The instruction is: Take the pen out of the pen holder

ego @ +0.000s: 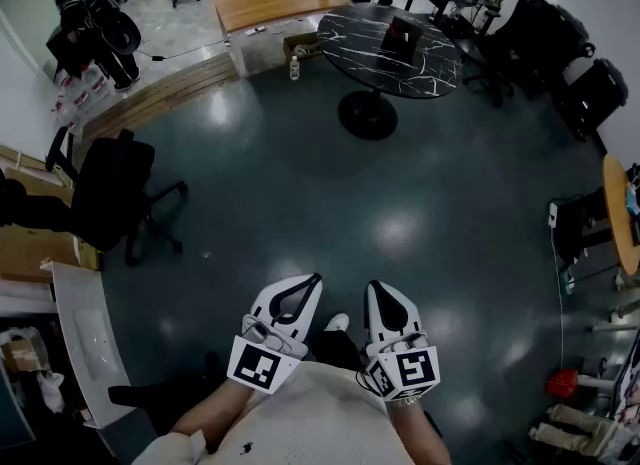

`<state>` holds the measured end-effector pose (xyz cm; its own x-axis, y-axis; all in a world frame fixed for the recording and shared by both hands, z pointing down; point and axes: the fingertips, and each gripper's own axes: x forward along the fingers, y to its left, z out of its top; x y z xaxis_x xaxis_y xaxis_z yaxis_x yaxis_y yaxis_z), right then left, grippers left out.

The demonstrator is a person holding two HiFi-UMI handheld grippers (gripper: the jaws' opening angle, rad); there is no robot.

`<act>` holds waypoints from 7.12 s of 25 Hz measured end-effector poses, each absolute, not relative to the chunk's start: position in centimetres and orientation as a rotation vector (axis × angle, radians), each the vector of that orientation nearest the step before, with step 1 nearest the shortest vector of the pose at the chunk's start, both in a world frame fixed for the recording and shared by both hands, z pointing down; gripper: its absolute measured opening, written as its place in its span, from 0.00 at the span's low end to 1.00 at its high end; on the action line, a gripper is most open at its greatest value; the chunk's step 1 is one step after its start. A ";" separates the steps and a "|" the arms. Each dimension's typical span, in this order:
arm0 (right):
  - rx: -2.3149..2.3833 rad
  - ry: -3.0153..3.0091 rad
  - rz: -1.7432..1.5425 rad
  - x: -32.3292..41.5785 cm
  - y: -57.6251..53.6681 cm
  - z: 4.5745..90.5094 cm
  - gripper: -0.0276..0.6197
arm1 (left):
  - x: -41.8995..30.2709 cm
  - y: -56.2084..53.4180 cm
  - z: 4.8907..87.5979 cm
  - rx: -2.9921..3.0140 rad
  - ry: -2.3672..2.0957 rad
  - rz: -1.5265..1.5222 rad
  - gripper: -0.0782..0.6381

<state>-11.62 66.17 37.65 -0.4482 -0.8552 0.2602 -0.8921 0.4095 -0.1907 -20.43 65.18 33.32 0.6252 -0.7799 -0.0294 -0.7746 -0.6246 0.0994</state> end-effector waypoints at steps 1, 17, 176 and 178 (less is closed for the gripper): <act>1.588 -2.529 0.472 -10.7 66.1 37.6 0.07 | -19.4 64.8 33.1 2.769 -1.323 -0.102 0.13; 1.587 -2.544 0.463 0.2 61.6 37.5 0.07 | -9.2 61.3 33.3 2.769 -1.360 0.003 0.13; 1.729 -2.098 0.896 20.7 -38.7 51.5 0.07 | 11.8 -52.8 65.8 2.316 -1.043 0.496 0.25; 1.743 -2.091 0.897 20.8 -38.7 51.5 0.07 | 11.8 -52.9 65.7 2.314 -1.052 0.482 0.23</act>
